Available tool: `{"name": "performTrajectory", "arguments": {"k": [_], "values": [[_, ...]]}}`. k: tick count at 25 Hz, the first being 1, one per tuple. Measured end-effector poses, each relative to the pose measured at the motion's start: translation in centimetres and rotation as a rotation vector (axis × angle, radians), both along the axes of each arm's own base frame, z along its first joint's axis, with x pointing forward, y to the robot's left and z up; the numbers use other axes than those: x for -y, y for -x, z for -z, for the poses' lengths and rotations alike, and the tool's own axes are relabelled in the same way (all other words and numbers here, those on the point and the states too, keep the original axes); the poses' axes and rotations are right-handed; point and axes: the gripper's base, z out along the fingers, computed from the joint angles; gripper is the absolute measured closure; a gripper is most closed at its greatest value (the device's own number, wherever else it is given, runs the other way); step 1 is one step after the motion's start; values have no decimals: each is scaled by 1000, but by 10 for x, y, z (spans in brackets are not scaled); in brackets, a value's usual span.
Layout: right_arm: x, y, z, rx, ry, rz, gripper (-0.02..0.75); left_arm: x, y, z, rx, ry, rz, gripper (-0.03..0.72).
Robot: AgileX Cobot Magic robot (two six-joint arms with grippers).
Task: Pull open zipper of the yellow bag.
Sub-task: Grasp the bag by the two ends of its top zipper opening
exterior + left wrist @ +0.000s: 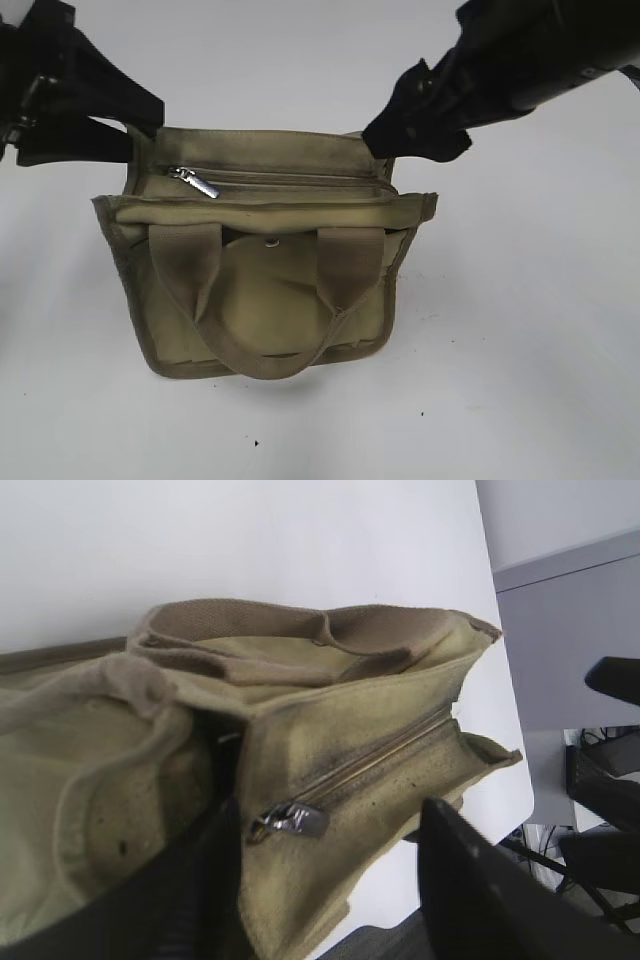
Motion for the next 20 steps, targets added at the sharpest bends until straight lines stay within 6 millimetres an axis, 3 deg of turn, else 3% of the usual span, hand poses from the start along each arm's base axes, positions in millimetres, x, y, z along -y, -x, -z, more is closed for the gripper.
{"name": "performTrajectory", "arguments": {"k": [6,12,17,20], "values": [[-21,-10,-1,5,-2,-43,151,12,-14,6,8,-13,6,253],[-22,-11,-3,13,-5,-45,151,13,-20,21,-46,-52,3,253],[-22,-11,-3,13,-5,-45,151,22,-23,19,-12,-25,-37,256],[-22,-11,-3,13,-5,-45,151,28,-26,24,-24,-12,-43,300]]}}
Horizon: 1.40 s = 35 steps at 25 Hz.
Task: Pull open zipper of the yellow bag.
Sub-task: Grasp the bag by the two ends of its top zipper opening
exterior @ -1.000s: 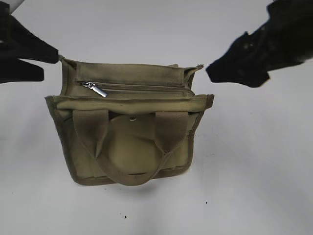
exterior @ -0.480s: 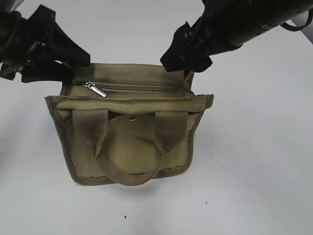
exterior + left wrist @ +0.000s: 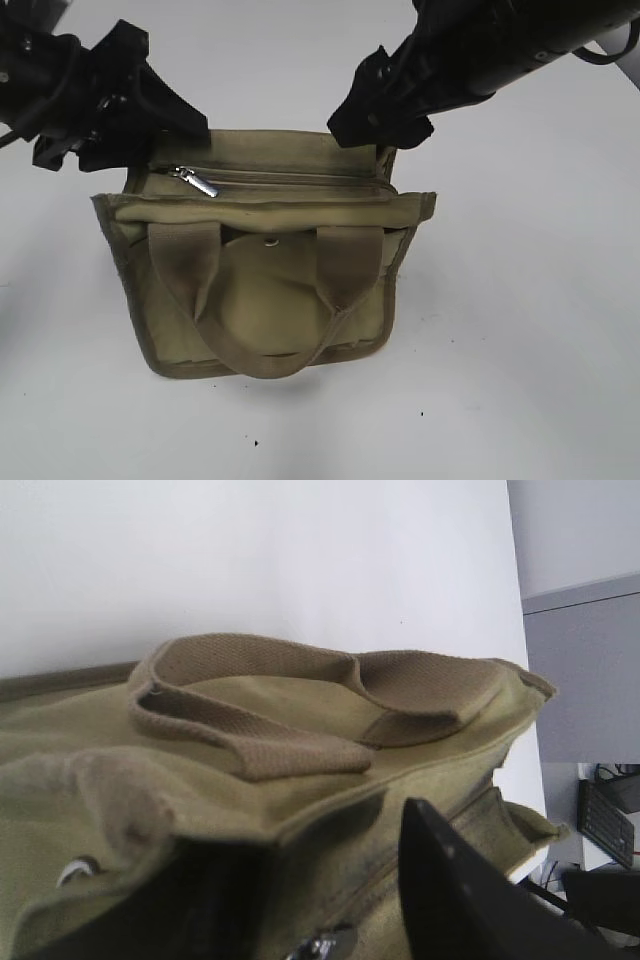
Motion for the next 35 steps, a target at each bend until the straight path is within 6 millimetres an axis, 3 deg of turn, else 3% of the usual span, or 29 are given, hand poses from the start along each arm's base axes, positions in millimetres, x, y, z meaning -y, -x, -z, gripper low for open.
{"name": "performTrajectory", "arguments": {"k": [4,7,11,15,21,28,35], "values": [[-3,2,0,8,9,-24,151,3,-2,4,-21,23,-11,465],[-17,13,0,50,48,-132,151,4,-2,3,-25,28,-7,545],[-36,25,-2,130,74,-254,151,5,1,3,-45,37,15,566],[-45,21,-2,200,42,-245,186,6,2,2,-62,57,25,573],[-58,9,23,150,40,-228,272,7,4,2,-77,69,36,671],[-74,15,24,191,10,-255,279,9,6,0,-98,103,51,672],[-83,7,49,153,47,-264,281,10,6,-1,-102,120,48,673]]}}
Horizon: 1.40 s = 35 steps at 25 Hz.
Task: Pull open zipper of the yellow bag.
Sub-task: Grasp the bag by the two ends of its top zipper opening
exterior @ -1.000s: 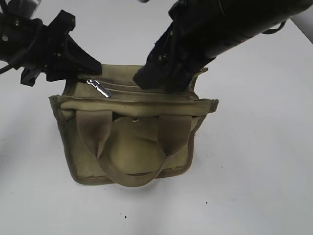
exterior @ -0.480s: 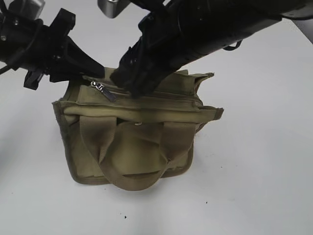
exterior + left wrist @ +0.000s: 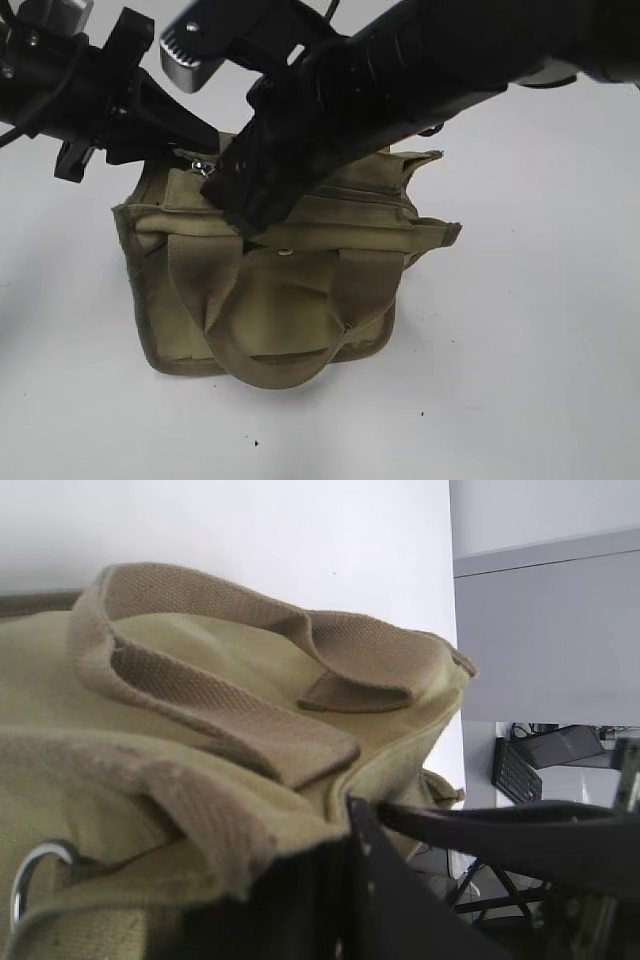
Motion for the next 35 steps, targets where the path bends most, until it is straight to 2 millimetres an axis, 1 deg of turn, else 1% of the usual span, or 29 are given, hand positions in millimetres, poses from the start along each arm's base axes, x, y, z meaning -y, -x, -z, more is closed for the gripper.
{"name": "performTrajectory", "arguments": {"k": [4,6,9,11,15,17,18,19,26,33,35], "values": [[-4,-6,11,2,6,13,283,0,-1,0,2,-1,-4,673],[-5,-8,14,8,4,18,310,0,-1,0,4,-3,-8,673],[-6,-10,17,11,6,23,418,0,-1,1,6,-4,-11,673],[-7,-11,19,12,7,25,473,0,-1,1,5,-4,-12,674],[-7,-11,20,11,9,23,538,0,-2,1,3,1,-14,673],[-7,-10,20,6,13,18,596,0,-2,1,3,2,-15,673],[-7,-10,20,1,19,13,640,0,-2,1,3,2,-15,673],[-7,-10,20,-3,22,10,662,0,-2,1,4,1,-15,673],[-6,-8,20,-4,61,-20,662,0,-1,1,0,2,-8,674],[-4,-5,14,5,74,-37,662,2,0,1,-6,9,3,674],[-4,-6,13,16,70,-36,647,2,0,0,-6,12,0,674]]}}
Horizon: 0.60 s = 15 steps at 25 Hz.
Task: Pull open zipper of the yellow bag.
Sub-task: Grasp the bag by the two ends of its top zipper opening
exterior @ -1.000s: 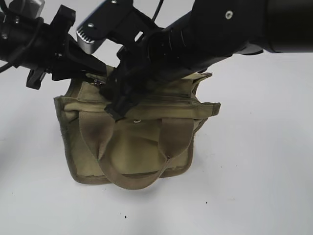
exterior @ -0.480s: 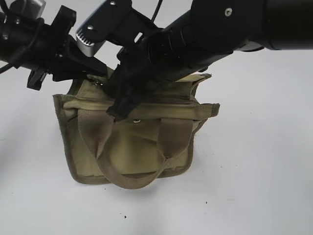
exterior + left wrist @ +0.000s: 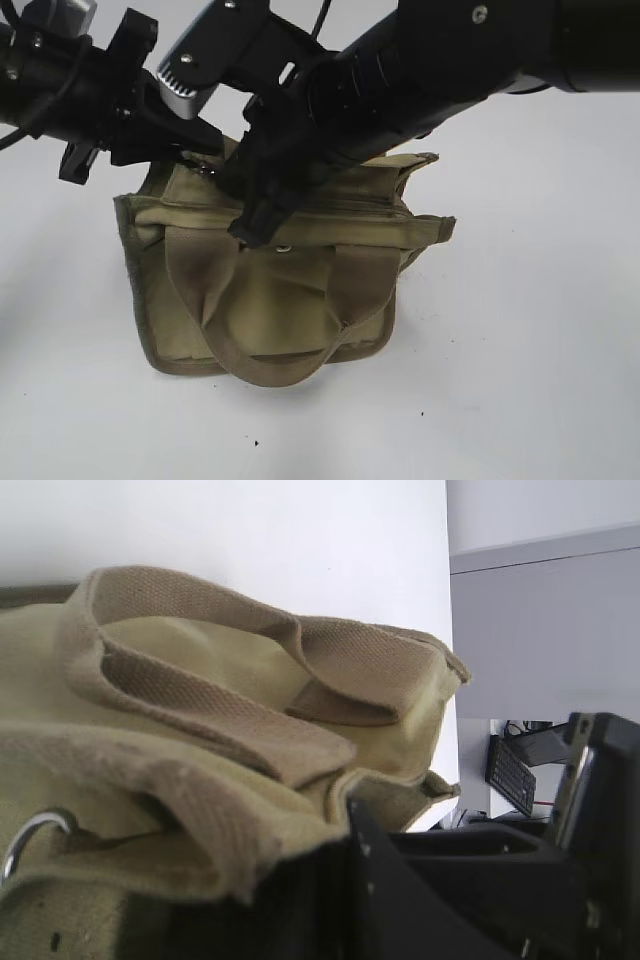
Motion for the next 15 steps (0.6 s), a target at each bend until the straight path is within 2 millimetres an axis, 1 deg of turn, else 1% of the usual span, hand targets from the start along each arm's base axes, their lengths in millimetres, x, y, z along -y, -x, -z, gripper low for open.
{"name": "performTrajectory", "arguments": {"k": [4,5,7,12,13,15], "values": [[0,0,0,48,29,-47,519,0,-1,-1,3,8,-13,674],[0,0,0,62,40,-64,495,0,-1,-1,3,10,-16,674],[0,0,1,81,57,-89,474,0,-2,-1,4,11,-19,674],[1,0,1,121,88,-130,470,0,-2,-1,4,16,-23,674],[1,-1,1,126,91,-133,479,0,-2,-1,3,19,-24,674],[1,-1,1,136,94,-136,524,1,-2,-2,2,23,-26,674]]}}
